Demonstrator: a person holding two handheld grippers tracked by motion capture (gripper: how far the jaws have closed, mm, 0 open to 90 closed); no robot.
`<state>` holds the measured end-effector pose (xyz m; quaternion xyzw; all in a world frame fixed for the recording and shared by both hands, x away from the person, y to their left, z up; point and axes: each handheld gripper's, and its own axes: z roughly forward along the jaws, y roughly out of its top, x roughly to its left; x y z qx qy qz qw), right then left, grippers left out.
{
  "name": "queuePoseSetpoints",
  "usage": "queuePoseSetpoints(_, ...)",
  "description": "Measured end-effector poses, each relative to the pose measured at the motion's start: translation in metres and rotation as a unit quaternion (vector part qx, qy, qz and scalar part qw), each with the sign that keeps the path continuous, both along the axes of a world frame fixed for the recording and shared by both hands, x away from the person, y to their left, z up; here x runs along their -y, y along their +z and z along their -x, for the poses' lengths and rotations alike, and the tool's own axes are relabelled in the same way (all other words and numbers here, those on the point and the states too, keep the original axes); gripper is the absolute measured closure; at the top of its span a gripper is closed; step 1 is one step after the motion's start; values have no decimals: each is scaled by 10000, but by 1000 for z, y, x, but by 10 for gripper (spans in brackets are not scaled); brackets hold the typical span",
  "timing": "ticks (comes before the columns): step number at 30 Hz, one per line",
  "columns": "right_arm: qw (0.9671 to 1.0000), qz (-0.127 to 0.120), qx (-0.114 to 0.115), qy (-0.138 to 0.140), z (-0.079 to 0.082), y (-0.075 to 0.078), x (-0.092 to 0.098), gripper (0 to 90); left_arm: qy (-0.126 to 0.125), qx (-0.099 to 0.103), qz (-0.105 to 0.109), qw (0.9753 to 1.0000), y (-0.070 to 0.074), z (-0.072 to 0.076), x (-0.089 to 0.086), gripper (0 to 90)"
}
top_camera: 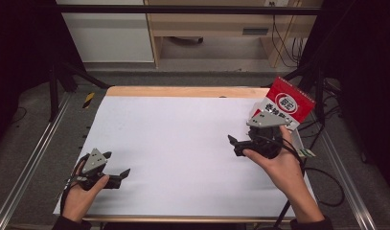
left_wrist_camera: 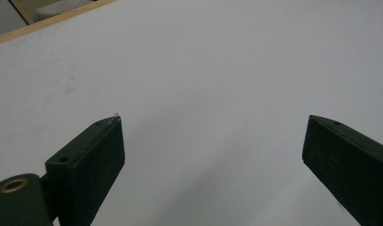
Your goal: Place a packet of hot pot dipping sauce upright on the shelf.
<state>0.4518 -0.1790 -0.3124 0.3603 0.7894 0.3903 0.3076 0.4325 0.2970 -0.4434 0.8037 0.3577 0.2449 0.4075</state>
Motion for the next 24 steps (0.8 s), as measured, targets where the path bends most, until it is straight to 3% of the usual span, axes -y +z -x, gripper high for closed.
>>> queuePoseSetpoints(9,9999,-103,-52,24,14,-12,-6,84,27,22,14,10000,0,0,-1,58)
queuePoseSetpoints(17,9998,-215,-48,34,28,-31,-9,98,-7,47,9,10000,0,0,0,57)
queuePoseSetpoints(24,9995,-247,-188,-42,33,-52,-10,68,66,41,-11,10000,0,0,-2,58)
